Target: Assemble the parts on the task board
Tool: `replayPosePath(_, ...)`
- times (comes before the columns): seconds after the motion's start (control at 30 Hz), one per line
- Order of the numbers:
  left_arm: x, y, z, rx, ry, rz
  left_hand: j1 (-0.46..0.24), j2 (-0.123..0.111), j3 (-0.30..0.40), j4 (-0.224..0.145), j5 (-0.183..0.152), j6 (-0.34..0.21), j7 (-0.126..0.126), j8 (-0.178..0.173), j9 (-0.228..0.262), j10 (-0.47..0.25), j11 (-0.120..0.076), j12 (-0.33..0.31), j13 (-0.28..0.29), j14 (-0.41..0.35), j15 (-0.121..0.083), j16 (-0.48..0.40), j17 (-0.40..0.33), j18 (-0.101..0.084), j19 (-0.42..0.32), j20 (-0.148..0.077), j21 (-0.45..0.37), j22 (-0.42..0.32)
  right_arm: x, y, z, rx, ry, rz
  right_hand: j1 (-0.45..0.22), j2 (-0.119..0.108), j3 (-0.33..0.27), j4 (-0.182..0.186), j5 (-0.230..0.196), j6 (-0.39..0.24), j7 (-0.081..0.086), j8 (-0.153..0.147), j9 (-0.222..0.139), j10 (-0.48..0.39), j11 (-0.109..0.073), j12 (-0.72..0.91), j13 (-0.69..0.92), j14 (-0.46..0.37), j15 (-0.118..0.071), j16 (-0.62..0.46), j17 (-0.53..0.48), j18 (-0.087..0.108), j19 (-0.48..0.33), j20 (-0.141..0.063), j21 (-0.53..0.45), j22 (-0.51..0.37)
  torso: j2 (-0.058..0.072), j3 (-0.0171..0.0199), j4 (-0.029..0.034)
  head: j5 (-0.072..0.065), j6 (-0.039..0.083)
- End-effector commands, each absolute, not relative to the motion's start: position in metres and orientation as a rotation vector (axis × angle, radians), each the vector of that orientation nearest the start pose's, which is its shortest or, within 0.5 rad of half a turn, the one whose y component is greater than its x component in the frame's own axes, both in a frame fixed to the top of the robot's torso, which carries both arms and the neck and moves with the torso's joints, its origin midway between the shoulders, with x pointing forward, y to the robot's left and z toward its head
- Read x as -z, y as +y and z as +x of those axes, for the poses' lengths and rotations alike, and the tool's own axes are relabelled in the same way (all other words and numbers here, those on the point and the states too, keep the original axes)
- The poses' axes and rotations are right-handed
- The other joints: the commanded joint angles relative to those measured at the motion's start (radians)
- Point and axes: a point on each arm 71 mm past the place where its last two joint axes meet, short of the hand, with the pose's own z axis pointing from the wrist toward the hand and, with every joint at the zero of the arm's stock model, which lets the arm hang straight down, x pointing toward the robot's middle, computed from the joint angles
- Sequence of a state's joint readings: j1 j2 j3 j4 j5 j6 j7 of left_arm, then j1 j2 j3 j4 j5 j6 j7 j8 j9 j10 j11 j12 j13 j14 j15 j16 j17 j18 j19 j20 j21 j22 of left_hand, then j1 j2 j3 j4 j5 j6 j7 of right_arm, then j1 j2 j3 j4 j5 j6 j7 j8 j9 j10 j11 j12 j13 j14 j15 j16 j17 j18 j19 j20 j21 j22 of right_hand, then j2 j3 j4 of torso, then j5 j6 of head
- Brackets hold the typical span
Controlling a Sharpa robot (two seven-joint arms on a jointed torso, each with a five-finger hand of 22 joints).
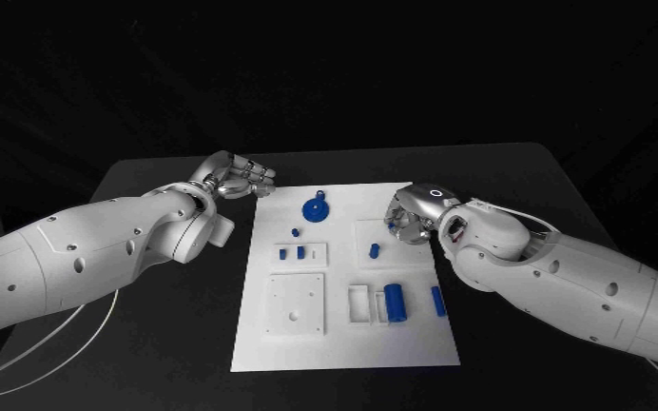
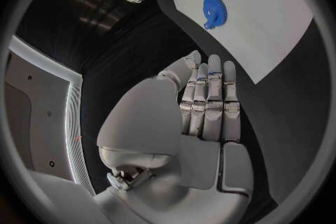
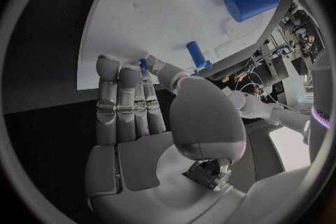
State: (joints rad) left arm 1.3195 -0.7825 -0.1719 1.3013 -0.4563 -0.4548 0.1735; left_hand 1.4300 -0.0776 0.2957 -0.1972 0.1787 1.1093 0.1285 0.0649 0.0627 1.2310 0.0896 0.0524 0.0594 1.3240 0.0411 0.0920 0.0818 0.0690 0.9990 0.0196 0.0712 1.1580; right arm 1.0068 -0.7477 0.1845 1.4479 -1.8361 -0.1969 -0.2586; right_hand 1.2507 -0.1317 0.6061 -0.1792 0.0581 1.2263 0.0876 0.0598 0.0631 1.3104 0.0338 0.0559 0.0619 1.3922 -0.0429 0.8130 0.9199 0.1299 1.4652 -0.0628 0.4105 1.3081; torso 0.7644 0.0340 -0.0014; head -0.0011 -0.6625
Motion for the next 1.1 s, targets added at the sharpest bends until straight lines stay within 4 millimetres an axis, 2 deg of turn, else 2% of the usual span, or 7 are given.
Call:
replayPosePath(0.03, 0.176, 0.251, 0.535, 1.006, 1.534, -0.723, -0.002, 0.009, -0.003, -0.001, -0.001, -0.001, 0.003, -0.003, 0.000, -0.005, 0.004, 0.005, -0.001, 0.002, 0.004, -0.004, 0.001, -0.008, 0.001, 0.004, -0.004, -0.001, 0.217, -0.179, 0.490, -0.390, 1.686, -0.310, 0.005, 0.016, 0.002, -0.010, -0.003, 0.020, -0.004, 0.005, 0.003, 0.019, -0.004, 0.006, 0.002, 0.005, -0.007, 0.002, 0.002, -0.011, 0.046, -0.007, 0.013, 0.037, 0.000, -0.0001, 0.0002, 0.000, 0.000)
replayPosePath(0.13, 0.176, 0.251, 0.535, 1.007, 1.535, -0.723, -0.002, 0.009, -0.003, -0.001, -0.001, -0.001, 0.003, -0.003, 0.000, -0.005, 0.004, 0.005, -0.001, 0.002, 0.004, -0.004, 0.001, -0.008, 0.001, 0.004, -0.004, -0.001, 0.215, -0.178, 0.490, -0.375, 1.667, -0.309, 0.007, 0.021, 0.008, -0.020, -0.001, 0.053, -0.012, 0.006, 0.006, 0.053, -0.015, 0.007, 0.003, 0.011, -0.016, 0.002, 0.003, -0.016, 0.048, -0.016, 0.046, 0.046, 0.000, -0.0001, -0.0001, 0.000, 0.000)
replayPosePath(0.43, 0.176, 0.251, 0.535, 1.008, 1.533, -0.722, -0.002, 0.009, -0.004, -0.001, -0.001, -0.001, 0.003, -0.003, 0.000, -0.006, 0.004, 0.005, -0.001, 0.003, 0.004, -0.004, 0.001, -0.008, 0.001, 0.004, -0.004, -0.002, 0.209, -0.178, 0.490, -0.355, 1.593, -0.276, -0.013, 0.008, 0.058, -0.032, 0.004, 0.077, -0.019, 0.004, 0.007, 0.080, -0.024, 0.006, 0.004, 0.029, -0.025, -0.006, 0.007, -0.027, 0.049, -0.027, 0.119, 0.057, -0.001, 0.0004, 0.0000, 0.001, 0.002)
replayPosePath(0.83, 0.176, 0.252, 0.536, 1.009, 1.530, -0.727, -0.003, 0.010, -0.003, -0.001, 0.001, -0.003, 0.003, -0.003, -0.001, -0.006, 0.004, 0.005, -0.001, 0.000, 0.005, -0.008, 0.001, -0.008, 0.000, 0.006, -0.005, -0.006, 0.203, -0.178, 0.487, -0.407, 1.552, -0.224, -0.014, 0.005, 0.067, -0.031, -0.004, 0.082, -0.021, 0.005, 0.008, 0.085, -0.025, 0.006, 0.004, 0.036, -0.027, -0.015, 0.010, -0.029, 0.048, -0.029, 0.133, 0.056, -0.001, 0.0012, -0.0009, 0.008, 0.001)
replayPosePath(1.1, 0.176, 0.253, 0.537, 1.012, 1.527, -0.732, -0.005, 0.011, -0.001, -0.001, 0.001, -0.004, 0.004, -0.003, -0.001, -0.007, 0.005, 0.005, -0.001, -0.008, 0.009, -0.018, -0.002, -0.006, -0.005, 0.009, -0.005, -0.014, 0.192, -0.183, 0.487, -0.505, 1.579, -0.109, -0.014, 0.008, 0.062, -0.029, -0.003, 0.081, -0.020, 0.005, 0.008, 0.084, -0.025, 0.006, 0.004, 0.036, -0.027, -0.019, 0.012, -0.029, 0.047, -0.030, 0.131, 0.054, -0.001, 0.0010, -0.0017, 0.014, 0.003)
